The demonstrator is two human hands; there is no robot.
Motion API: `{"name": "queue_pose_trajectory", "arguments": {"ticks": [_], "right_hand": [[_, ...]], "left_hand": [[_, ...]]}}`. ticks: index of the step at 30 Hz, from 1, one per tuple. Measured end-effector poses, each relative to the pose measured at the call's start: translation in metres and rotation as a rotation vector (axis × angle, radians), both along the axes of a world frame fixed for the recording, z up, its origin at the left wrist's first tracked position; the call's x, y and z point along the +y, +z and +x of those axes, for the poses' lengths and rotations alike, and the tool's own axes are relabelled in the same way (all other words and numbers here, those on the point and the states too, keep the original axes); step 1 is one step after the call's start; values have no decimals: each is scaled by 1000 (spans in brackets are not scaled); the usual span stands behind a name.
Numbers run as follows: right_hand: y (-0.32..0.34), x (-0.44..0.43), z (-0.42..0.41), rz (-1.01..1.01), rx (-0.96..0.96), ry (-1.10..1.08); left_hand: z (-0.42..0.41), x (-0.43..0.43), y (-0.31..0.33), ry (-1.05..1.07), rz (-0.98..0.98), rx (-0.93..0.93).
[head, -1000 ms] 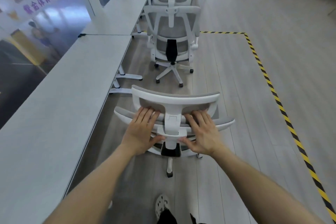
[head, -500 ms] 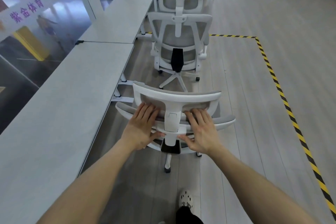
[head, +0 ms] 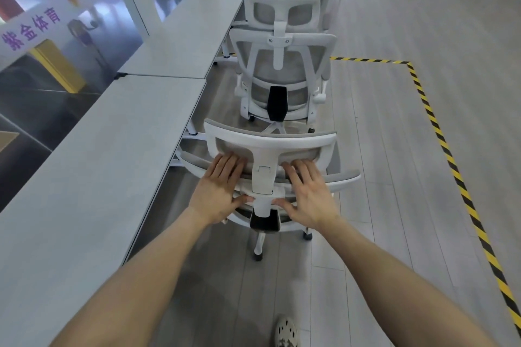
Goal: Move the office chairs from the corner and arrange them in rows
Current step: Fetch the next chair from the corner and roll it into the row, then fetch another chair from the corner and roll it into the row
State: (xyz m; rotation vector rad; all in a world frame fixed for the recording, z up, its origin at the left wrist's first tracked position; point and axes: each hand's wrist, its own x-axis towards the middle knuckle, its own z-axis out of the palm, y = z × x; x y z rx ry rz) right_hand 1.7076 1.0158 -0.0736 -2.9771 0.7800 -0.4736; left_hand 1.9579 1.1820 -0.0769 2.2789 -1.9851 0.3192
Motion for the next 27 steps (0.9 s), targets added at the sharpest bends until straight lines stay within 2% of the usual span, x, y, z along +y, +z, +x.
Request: {"name": "queue_pose_trajectory", "arguments": {"ticks": [6, 11, 16, 21, 27], "right_hand": [[4, -10, 9, -14, 33, -21], [11, -14, 14, -17, 91, -42], [28, -6, 17, 69, 191, -84], [37, 38, -16, 154, 187, -174], [43, 125, -95, 338, 226, -321]], "left_hand": [[8, -17, 8, 40, 94, -61], [3, -26, 25, 152, 216, -90], [-22, -26, 42, 237, 173, -44], [-55, 16, 53, 226, 170, 38], [-113, 76, 51, 98, 397, 81]]}}
